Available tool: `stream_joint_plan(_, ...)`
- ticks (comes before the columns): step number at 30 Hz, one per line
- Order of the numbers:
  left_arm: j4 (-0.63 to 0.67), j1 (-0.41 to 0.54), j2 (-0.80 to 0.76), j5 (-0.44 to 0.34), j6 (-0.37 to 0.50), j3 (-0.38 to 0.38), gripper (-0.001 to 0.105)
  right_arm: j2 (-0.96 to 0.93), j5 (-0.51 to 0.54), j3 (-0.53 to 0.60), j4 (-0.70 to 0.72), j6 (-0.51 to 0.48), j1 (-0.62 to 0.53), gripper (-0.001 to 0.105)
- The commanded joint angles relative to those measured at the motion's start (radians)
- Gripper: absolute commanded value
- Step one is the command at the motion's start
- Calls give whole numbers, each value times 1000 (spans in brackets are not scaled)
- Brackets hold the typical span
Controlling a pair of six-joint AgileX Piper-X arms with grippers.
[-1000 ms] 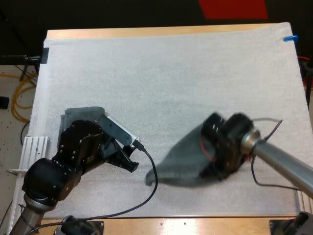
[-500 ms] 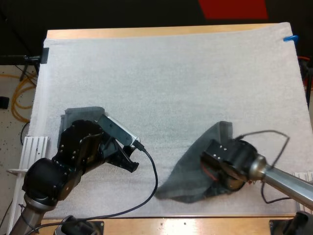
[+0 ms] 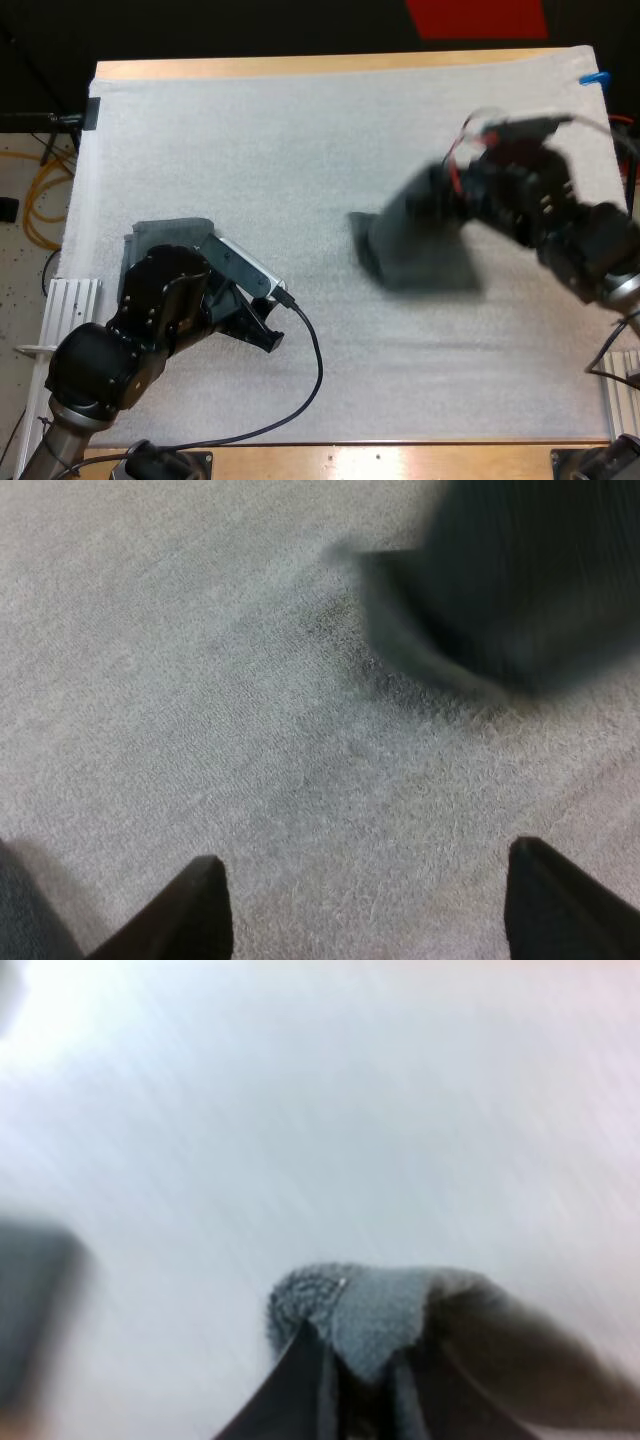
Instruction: Pick towel from pile fold and stack
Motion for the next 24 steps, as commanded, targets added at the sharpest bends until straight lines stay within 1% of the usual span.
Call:
stream_joint_plan(1,-9,1,-3,4,-5,-2,57,14,-68,-30,-88,-7,-18,0)
stream_joint_plan(5,-9,1,-3,4,-5,-2,57,71,-131,-58,-74,-7,-11,0)
stream_joint_plan(9,-9,1,-3,4,-5,-2,57,122,-137,-53,-13,-9,19,0)
stream_joint_plan(12,-9,1,-3,4,-5,-2,57,165,-137,-31,58,-12,32,0)
stream_joint_plan(15,-9,1,-3,-8,-5,-2,57,187,-180,25,129,-12,58,0)
stream_joint_plan(18,-5,1,-3,-73,18,-2,57,169,-210,92,147,-12,133,0)
stream_joint_plan(20,3,1,-3,-114,37,-2,57,146,-228,123,173,-12,209,0)
stream_joint_plan(21,5,1,-3,-118,41,-2,57,138,-232,128,181,-12,234,0)
stream_joint_plan(23,6,1,-3,-118,43,-2,57,119,-245,132,208,-12,327,0)
stream_joint_plan(24,6,1,-3,-118,43,-2,57,116,-246,132,209,-12,346,0)
